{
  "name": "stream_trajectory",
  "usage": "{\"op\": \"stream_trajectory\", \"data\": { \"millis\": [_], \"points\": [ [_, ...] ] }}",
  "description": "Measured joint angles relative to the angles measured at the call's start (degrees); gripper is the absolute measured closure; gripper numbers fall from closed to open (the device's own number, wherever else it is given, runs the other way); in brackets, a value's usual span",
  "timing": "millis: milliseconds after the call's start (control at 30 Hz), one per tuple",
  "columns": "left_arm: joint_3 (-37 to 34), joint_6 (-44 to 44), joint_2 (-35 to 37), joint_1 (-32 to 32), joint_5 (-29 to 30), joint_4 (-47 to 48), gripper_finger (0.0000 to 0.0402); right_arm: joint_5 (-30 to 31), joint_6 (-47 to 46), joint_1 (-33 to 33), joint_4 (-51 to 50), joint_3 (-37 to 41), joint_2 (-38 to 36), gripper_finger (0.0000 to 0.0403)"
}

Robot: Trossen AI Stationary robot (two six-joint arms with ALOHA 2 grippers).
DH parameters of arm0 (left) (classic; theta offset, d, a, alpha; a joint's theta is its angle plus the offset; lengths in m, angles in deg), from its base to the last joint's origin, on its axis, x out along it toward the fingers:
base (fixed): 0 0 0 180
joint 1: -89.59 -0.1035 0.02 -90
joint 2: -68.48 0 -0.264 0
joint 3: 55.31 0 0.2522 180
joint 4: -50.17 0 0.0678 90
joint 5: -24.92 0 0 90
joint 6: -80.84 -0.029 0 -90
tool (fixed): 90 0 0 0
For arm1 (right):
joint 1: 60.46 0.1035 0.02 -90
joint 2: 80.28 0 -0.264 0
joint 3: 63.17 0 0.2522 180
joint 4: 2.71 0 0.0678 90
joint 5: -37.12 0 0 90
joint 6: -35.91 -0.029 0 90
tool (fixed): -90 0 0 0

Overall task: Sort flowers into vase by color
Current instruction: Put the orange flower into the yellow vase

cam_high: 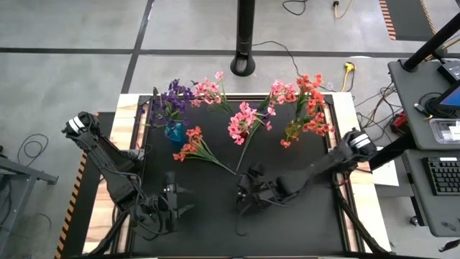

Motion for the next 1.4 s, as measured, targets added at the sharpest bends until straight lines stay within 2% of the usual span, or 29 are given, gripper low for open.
{"op": "stream_trajectory", "data": {
  "millis": [100,267,500,800,1067,1167,1267,1400],
  "points": [
    [0.76,-0.05,0.04,0.00,2.14,2.74,0.0208,0.07,3.56,-2.17,6.78,0.00,3.62,0.0044],
    [1.00,-0.02,0.15,0.00,2.47,4.87,0.0208,-0.02,9.86,-5.92,17.49,0.00,10.06,0.0044],
    [1.00,0.00,0.17,0.00,2.45,6.31,0.0208,-0.02,11.51,-10.47,24.69,0.00,15.82,0.0047],
    [1.00,1.05,0.20,0.00,2.45,6.78,0.0208,-0.34,11.54,-13.10,25.97,-0.02,19.81,0.0086],
    [1.00,2.21,0.20,0.00,2.45,6.83,0.0208,-0.52,10.04,-14.30,26.71,-0.09,22.41,0.0101],
    [1.00,2.60,0.14,0.00,2.47,6.80,0.0208,-2.42,8.87,-14.96,26.70,-0.11,22.50,0.0112],
    [0.97,2.61,0.11,-0.30,2.68,6.73,0.0208,-3.71,8.79,-15.39,26.91,-0.15,22.50,0.0137],
    [0.97,3.13,0.09,-0.90,4.07,6.59,0.0208,-5.75,8.81,-15.62,27.03,-0.17,22.50,0.0190]
  ]
}}
